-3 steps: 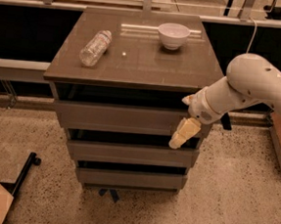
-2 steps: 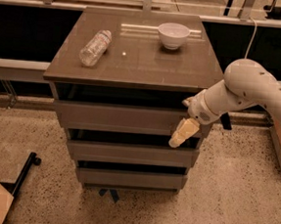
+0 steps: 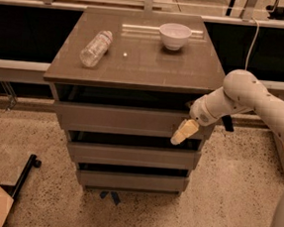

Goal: Open top drawer

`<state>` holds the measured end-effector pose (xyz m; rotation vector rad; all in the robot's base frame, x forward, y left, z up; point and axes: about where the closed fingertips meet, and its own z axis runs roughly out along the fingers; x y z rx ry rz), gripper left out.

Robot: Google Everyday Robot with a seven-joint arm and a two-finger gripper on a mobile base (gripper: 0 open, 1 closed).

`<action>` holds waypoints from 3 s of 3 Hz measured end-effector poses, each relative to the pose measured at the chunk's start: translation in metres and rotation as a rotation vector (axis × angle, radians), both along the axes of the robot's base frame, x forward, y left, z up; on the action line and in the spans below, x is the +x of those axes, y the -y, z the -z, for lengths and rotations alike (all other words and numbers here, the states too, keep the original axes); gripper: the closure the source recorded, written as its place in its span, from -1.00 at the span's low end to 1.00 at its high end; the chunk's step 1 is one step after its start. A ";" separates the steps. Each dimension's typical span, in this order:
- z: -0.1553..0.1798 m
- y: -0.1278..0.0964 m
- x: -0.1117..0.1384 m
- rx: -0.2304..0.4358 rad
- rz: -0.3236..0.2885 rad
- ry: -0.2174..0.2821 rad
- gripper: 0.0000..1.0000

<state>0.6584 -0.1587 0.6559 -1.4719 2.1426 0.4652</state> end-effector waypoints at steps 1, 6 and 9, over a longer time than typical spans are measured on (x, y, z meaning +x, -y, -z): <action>0.002 0.001 0.000 0.001 0.002 -0.004 -0.51; -0.008 -0.001 0.000 0.002 0.000 -0.007 0.29; 0.002 0.002 -0.045 0.000 0.024 -0.102 -1.00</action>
Offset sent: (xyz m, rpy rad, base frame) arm -0.1036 -0.0059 -0.0043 -0.0142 0.1516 0.0181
